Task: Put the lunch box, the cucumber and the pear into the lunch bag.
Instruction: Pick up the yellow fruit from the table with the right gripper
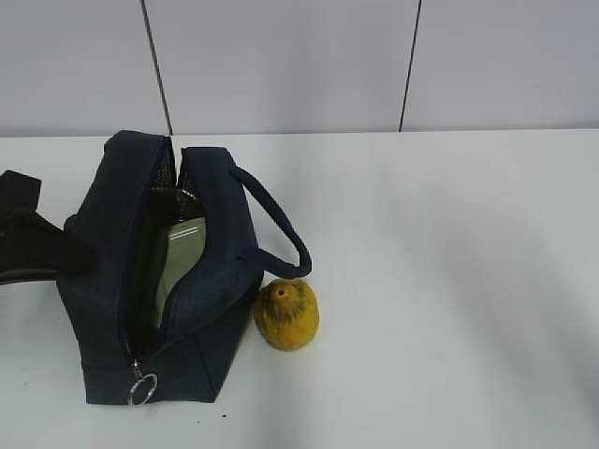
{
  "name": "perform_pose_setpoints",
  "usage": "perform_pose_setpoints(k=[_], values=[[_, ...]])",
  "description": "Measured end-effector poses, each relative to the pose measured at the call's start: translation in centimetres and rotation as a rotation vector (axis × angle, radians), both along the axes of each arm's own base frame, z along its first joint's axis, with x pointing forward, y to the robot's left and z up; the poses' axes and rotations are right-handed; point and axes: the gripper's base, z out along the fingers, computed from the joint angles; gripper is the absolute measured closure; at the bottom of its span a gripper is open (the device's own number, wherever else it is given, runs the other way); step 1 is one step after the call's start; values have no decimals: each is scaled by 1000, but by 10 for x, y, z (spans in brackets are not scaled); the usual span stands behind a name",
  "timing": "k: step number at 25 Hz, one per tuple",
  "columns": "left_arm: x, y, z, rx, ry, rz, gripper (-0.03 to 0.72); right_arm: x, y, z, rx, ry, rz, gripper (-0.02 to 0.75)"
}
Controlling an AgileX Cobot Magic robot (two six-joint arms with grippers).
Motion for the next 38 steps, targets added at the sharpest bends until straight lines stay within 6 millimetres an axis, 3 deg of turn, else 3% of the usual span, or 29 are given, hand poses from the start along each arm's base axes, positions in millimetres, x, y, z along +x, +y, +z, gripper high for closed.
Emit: perform_pose_setpoints(k=[4, 10, 16, 23, 30, 34, 38], values=[[0, 0, 0, 1, -2, 1, 704, -27, -17, 4, -30, 25, -6, 154], [0, 0, 0, 2, -4, 0, 704, -66, -39, -18, -100, 122, 3, 154], [0, 0, 0, 2, -4, 0, 704, -109, -64, -61, -122, 177, -20, 154], [0, 0, 0, 2, -4, 0, 704, -154, -84, -120, 10, 91, -33, 154], [0, 0, 0, 2, -4, 0, 704, -169, -90, -176, 105, 22, -37, 154], [0, 0, 0, 2, -4, 0, 704, -168, -94, -195, 163, -43, -102, 154], [0, 0, 0, 2, -4, 0, 704, -162, -94, -201, 193, -111, -136, 154]])
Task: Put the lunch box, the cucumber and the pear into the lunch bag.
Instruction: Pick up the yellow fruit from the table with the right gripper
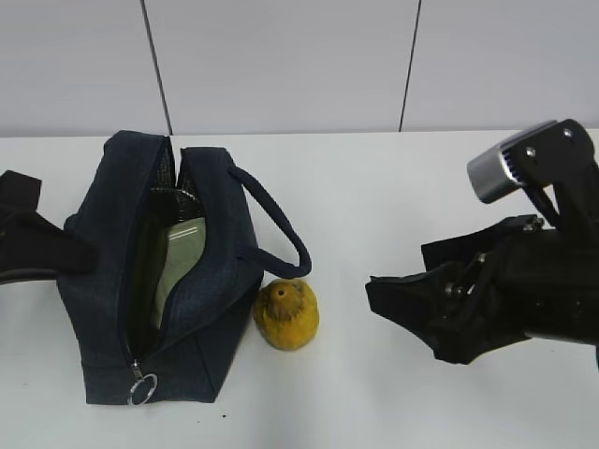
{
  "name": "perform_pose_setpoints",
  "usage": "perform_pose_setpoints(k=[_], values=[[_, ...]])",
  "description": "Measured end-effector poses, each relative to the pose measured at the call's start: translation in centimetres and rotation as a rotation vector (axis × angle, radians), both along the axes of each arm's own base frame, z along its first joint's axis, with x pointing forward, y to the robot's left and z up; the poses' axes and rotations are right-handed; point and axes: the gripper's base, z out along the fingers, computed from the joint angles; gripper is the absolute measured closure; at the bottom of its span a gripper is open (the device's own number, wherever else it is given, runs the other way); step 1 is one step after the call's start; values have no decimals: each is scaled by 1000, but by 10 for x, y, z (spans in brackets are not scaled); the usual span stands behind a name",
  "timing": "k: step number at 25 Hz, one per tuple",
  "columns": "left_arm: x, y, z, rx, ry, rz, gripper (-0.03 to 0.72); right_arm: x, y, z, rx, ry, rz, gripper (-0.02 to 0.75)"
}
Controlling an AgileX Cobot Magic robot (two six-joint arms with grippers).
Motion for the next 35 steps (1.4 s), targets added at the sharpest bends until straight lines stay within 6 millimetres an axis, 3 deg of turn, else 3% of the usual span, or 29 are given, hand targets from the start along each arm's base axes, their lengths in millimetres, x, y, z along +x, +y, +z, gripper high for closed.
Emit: perform_pose_setpoints(k=[11, 18, 24, 35], values=[[0, 0, 0, 0, 0, 0, 704, 13, 26, -42, 68, 171, 136, 154], [0, 0, 0, -1, 0, 0, 704, 26, 37, -71, -2, 218, 214, 154], [0, 0, 0, -2, 2, -2, 704, 42, 46, -64, -34, 121, 270, 154], [-1, 0, 0, -3, 3, -7, 704, 48, 45, -63, -72, 91, 242, 154]])
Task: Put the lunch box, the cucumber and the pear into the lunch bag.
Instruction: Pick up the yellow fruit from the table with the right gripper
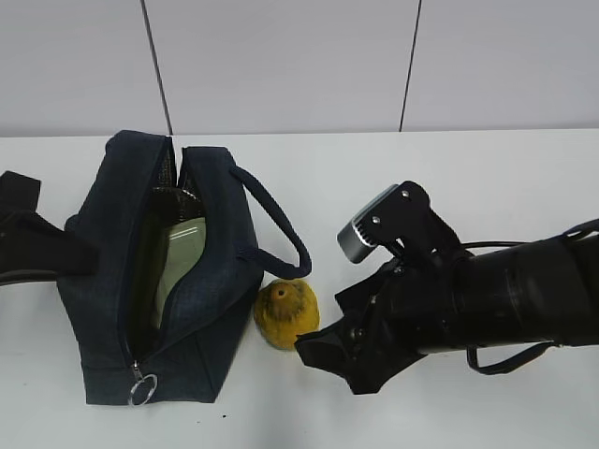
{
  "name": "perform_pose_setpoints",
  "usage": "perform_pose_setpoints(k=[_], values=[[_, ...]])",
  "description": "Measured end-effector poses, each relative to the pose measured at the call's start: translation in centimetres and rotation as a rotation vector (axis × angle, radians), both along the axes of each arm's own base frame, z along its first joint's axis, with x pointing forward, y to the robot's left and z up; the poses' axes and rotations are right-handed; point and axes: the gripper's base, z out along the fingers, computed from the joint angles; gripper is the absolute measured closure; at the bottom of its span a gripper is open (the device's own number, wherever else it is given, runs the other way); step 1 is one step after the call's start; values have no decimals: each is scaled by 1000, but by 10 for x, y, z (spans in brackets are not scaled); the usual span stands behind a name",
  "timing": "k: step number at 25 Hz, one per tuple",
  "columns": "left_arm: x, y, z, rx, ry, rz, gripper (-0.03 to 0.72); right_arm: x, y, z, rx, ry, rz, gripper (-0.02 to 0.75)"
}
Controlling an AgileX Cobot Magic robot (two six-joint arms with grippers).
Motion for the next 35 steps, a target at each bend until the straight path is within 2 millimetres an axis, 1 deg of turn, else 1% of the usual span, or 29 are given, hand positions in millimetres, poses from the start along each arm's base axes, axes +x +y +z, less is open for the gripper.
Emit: perform_pose_setpoints(k=[4, 10, 18, 24, 30, 33, 35], values=[[0, 0, 0, 0, 0, 0, 704, 5, -1, 2, -44, -53, 3, 154], [0, 0, 0, 0, -1, -1, 704, 18, 5, 14, -60, -157, 45, 154], [0, 0, 0, 0, -1, -1, 704, 37, 16, -9, -105, -128, 67, 154], [0, 0, 0, 0, -1, 0, 704, 55, 25, -12, -101, -140, 68, 154], [0, 0, 0, 0, -1, 0, 704, 65, 31, -23, -109, -123, 69, 156], [0, 0, 0, 0, -1, 0, 704, 66, 31, -26, -114, -118, 68, 195], [0, 0, 0, 0, -1, 0, 704, 67, 31, -26, -122, -121, 61, 251]])
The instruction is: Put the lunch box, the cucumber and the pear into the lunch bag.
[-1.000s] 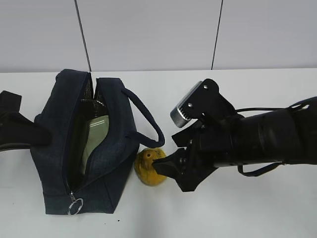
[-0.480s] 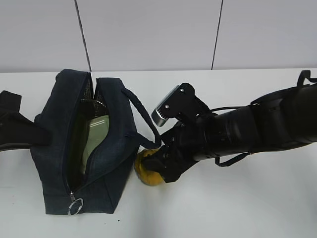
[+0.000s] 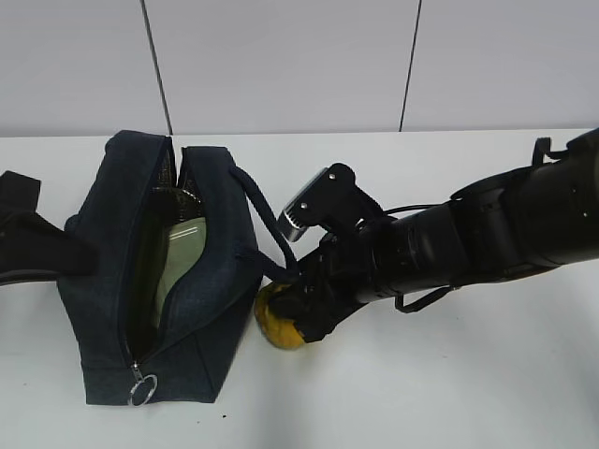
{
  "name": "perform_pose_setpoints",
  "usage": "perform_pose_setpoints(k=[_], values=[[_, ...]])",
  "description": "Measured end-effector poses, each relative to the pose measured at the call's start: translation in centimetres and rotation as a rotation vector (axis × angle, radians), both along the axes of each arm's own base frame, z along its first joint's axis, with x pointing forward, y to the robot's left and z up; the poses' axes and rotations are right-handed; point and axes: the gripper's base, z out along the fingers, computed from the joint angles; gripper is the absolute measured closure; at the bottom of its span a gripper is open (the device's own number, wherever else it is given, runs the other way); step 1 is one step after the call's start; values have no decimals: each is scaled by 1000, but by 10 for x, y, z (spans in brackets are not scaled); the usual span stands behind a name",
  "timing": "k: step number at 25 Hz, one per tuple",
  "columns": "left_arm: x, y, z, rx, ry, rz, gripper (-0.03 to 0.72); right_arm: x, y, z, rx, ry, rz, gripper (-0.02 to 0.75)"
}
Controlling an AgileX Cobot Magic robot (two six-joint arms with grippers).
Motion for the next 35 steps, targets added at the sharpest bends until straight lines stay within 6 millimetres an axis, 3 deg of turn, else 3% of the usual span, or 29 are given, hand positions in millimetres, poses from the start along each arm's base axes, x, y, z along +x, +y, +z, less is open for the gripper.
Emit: perform_pose_setpoints(k=[7, 10, 17, 29, 35], values=[[0, 0, 0, 0, 0, 0, 704, 1, 0, -1, -6, -1, -6, 440], [0, 0, 0, 0, 0, 0, 704, 1, 0, 0, -6, -2, -9, 479], [0, 0, 0, -1, 1, -1, 704, 2, -2, 0, -12, 4, -35, 487], [0, 0, 0, -1, 2, -2, 704, -3, -28, 20, -144, -69, -217, 491], [0, 0, 0, -1, 2, -2, 704, -7, -33, 44, -117, -131, -240, 493]])
